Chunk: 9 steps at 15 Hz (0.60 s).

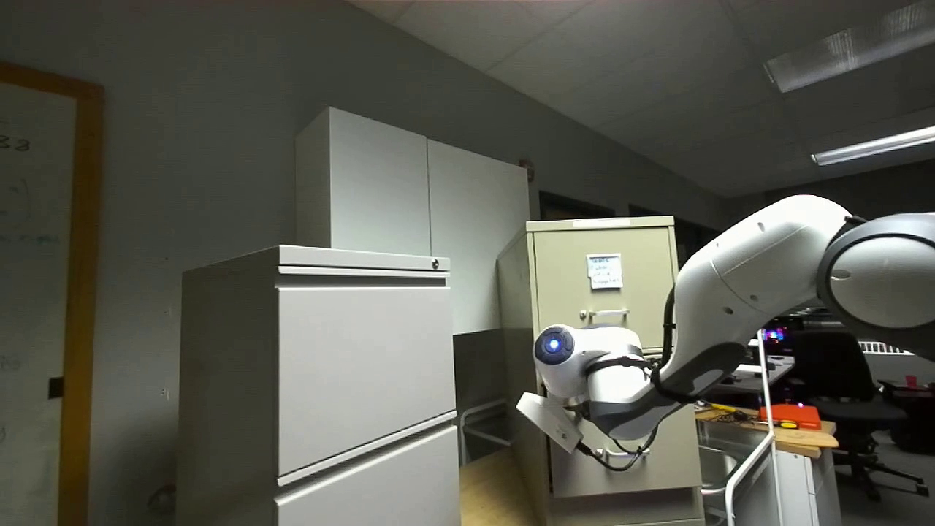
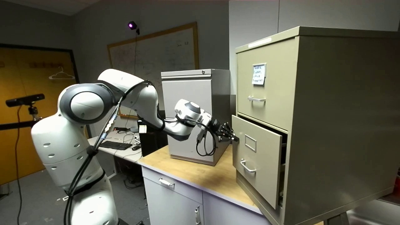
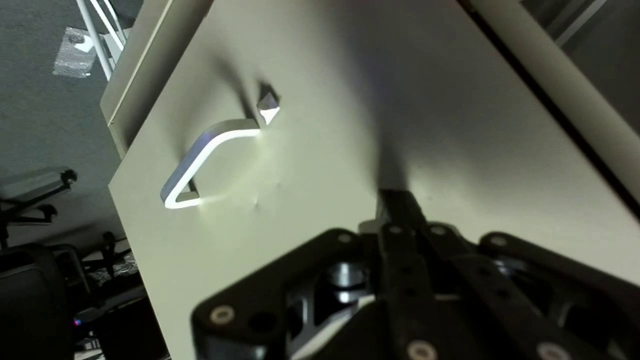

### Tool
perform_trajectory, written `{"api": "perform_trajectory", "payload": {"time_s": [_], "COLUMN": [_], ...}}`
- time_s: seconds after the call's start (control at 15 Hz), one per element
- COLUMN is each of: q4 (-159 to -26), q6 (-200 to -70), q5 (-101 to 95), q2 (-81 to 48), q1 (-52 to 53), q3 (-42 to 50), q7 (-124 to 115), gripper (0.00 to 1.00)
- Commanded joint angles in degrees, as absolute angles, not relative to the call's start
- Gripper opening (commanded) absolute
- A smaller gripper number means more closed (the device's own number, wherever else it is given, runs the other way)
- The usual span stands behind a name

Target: Close the bottom drawer of the file cabinet

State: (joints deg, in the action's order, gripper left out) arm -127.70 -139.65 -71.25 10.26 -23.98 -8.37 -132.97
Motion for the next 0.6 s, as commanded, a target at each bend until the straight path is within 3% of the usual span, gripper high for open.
{"api": "perform_trajectory", "payload": {"time_s": [0.0,0.53], "q4": [-123.1,-123.7], "q6": [-138.5,-144.7], "q5": [-71.3,-59.3], "q2": [7.3,6.9], "q1": [-16.5,-9.8], "q3": [-1.0,6.0], "q7": [-131.7,-115.6], "gripper": [0.0,0.0]}}
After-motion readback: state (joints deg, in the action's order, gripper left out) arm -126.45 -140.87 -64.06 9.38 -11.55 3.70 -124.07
